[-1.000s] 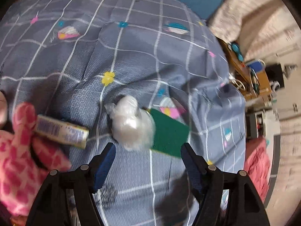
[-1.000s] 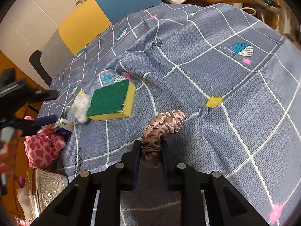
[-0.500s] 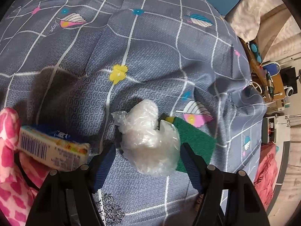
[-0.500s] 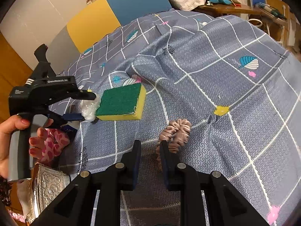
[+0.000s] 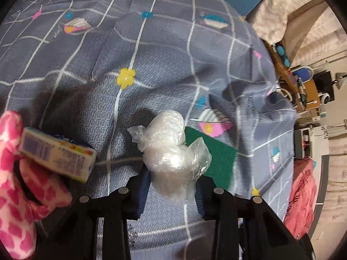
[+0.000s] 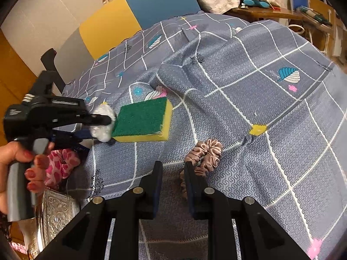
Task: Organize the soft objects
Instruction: 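Grasp the clear plastic-wrapped bundle with the left gripper while the right holds the scrunchie, then carry the plastic bundle over the gold tray and release it with the left gripper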
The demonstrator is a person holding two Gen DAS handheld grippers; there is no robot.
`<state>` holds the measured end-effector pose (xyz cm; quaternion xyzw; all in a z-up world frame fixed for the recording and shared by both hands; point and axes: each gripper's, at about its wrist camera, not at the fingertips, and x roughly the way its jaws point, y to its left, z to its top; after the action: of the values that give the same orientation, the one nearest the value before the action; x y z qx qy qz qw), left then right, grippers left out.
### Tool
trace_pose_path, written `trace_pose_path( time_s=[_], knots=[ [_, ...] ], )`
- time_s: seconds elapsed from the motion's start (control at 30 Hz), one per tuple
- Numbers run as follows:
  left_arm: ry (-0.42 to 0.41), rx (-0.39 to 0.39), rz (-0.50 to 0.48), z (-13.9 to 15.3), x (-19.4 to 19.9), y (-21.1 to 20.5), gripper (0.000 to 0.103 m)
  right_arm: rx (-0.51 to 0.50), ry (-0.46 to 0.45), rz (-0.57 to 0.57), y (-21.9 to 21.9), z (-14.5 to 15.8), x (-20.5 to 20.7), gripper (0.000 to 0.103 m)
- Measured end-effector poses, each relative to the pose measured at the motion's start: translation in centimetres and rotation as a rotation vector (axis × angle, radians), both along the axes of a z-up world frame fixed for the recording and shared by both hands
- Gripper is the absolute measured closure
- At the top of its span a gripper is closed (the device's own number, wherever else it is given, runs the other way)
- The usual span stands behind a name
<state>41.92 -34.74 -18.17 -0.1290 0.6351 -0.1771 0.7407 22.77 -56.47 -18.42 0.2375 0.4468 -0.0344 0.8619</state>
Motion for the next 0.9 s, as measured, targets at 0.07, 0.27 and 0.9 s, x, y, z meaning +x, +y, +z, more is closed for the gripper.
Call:
trace_pose_path(
  time_s=[0.07, 0.27, 0.9],
  knots=[
    [-0.017, -0.01, -0.014, 1.1, -0.4, 0.0, 0.067, 0.01, 0.005, -0.005, -0.2, -0.2, 0.0, 0.082],
    [-0.053, -0.085, -0.077, 4.7, -2.8, 1.0, 0.067, 0.034, 0.006, -0.021, -0.7, -0.4, -0.1, 0.082],
    [-0.259, -0.362, -0.142, 15.3, -19.0, 17.9, 0.067, 0.016, -0.005, -0.044, -0.7, -0.5, -0.9, 0.067]
  ],
)
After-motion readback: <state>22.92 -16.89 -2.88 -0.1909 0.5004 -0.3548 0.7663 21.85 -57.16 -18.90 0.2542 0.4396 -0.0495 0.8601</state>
